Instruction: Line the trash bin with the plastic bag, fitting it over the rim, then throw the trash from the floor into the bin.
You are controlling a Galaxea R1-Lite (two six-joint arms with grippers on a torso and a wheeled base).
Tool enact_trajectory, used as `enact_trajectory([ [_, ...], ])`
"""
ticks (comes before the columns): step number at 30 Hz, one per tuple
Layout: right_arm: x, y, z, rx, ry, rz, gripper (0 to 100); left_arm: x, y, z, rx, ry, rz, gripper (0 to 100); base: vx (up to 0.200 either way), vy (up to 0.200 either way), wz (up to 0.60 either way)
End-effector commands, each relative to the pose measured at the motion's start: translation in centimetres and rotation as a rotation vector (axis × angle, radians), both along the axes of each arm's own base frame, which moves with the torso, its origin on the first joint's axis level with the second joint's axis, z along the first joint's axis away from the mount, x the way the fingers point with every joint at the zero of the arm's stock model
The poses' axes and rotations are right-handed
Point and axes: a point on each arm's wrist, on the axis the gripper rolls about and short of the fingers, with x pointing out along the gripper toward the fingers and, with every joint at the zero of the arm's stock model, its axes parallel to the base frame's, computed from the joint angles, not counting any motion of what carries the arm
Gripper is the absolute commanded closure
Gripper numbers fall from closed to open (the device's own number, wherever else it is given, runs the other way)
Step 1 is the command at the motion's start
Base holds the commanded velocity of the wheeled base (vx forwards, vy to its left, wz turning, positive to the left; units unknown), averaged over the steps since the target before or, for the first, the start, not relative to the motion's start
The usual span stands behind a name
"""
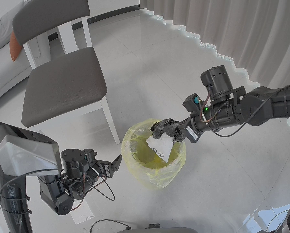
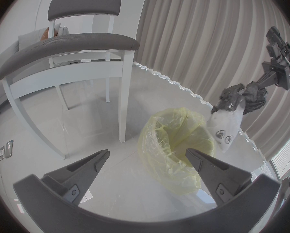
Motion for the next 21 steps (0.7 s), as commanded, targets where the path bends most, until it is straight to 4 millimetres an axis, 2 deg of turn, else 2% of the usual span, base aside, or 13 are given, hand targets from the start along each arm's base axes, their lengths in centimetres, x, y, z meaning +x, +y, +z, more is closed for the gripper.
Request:
enact_trajectory([
  [1,2.5,1.6,-2.9,-0.021,0.036,0.002,100,-0.3,0.0,0.5,-0.01,-0.017,-0.001,0,0.0,0.0,0.0],
  [12,4.9,2.3,-6.3,-0.02,0.069,0.007,100,-0.4,0.2,0.4,-0.018,-0.006,0.006,0,0.0,0.0,0.0],
  [16,6.2,2.4,-8.2,-0.004,0.055,0.001,100,-0.7,0.3,0.3,-0.016,0.001,0.006,0,0.0,0.0,0.0],
  [21,6.5,2.6,-9.6,-0.015,0.075,-0.001,100,-0.6,0.4,0.3,-0.016,0.001,0.011,0,0.0,0.0,0.0],
])
